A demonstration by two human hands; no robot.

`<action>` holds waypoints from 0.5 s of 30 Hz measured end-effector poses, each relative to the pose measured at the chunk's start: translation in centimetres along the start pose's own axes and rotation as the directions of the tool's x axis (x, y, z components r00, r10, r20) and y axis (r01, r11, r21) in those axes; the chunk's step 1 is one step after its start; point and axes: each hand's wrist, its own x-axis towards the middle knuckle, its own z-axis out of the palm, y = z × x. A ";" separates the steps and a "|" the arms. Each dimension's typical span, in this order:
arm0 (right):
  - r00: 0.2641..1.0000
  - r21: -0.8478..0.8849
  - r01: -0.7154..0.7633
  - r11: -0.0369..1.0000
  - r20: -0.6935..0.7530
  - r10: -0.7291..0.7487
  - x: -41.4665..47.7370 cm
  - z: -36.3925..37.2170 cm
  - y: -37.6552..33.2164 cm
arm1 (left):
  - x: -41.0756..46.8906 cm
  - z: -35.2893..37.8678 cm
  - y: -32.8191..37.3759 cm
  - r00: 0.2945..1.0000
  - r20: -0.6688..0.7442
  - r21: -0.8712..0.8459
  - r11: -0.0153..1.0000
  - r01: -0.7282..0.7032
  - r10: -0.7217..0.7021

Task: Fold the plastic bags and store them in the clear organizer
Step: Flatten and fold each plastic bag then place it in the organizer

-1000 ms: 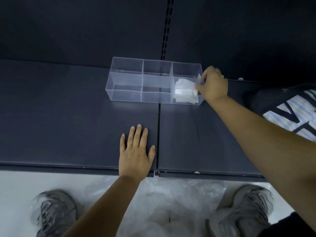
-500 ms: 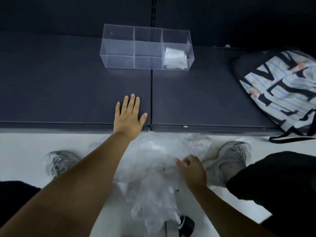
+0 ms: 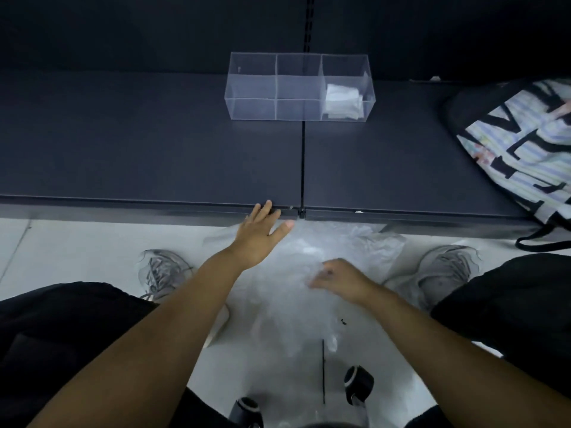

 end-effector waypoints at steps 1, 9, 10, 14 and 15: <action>1.000 0.034 0.021 0.999 -0.022 -0.020 -0.2 -1.7 -1.2 | -0.8 -0.4 0.8 0.999 0.049 -0.176 0.984 0.023 -0.014; 0.980 0.329 0.136 0.935 -0.184 -0.078 -3.5 -10.1 -7.1 | -2.9 -2.6 4.3 0.991 0.072 -0.686 0.727 -0.034 0.114; 0.973 0.330 0.126 0.936 -0.225 -0.052 -3.7 -10.4 -6.9 | -2.7 -2.6 4.1 0.997 0.026 -0.707 0.707 -0.030 0.068; 0.899 0.387 0.129 0.913 -0.434 0.057 -4.5 -11.1 -5.4 | -2.7 -2.5 2.4 0.999 -0.004 -0.730 0.682 0.033 -0.052; 0.870 0.423 0.151 0.894 -0.487 0.083 -4.7 -11.3 -5.0 | -2.6 -2.4 1.7 0.995 -0.002 -0.726 0.684 0.070 -0.104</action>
